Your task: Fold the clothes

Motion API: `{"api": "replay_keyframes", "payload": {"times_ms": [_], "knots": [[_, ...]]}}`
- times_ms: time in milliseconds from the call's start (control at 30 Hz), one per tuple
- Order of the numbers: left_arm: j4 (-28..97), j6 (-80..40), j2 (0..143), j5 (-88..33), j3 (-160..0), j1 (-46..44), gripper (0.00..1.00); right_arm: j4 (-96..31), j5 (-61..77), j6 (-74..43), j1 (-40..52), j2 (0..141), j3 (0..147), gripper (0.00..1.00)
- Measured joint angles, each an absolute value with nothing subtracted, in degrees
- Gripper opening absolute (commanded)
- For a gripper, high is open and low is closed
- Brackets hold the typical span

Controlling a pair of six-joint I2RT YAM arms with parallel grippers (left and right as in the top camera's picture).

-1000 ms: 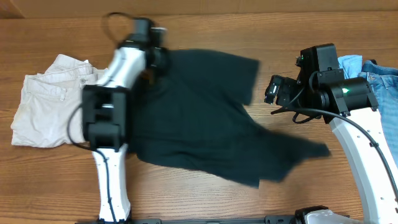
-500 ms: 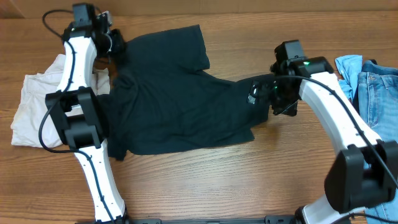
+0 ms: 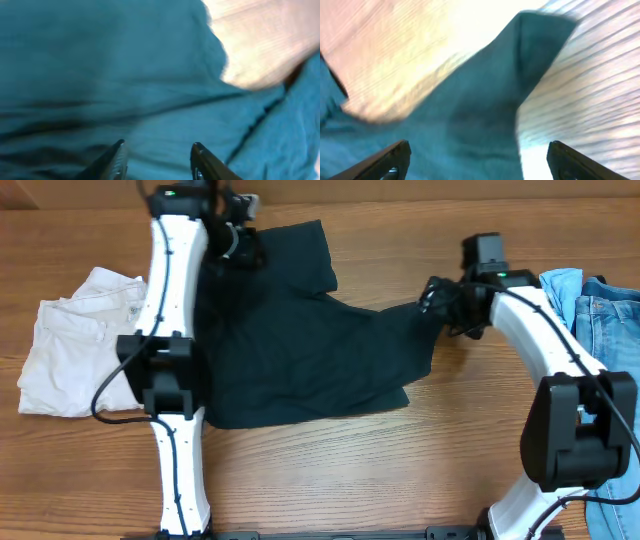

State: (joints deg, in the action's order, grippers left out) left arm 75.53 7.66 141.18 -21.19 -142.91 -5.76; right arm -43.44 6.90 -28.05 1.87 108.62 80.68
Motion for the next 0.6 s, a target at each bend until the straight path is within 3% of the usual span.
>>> {"api": "replay_keyframes", "payload": {"times_ms": [133, 233, 433, 600], "knots": [[78.43, 8.29, 141.18, -17.85, -142.91, -10.66, 0.47, -43.68, 10.13, -27.29, -0.99, 110.13, 80.68, 0.96], [83.50, 6.94, 141.18, -15.03, -142.91, -11.53, 0.40, -49.36, 13.87, -23.75, -0.64, 113.34, 80.75, 0.96], [95.26, 6.39, 141.25, -13.04, -143.37, -9.65, 0.38, -63.94, 21.67, -16.58, -0.60, 113.71, 80.68, 0.93], [96.60, 6.59, 140.16, -13.02, -145.49, -9.21, 0.41, -71.57, 24.23, -11.99, 1.45, 113.51, 80.68, 0.93]]}}
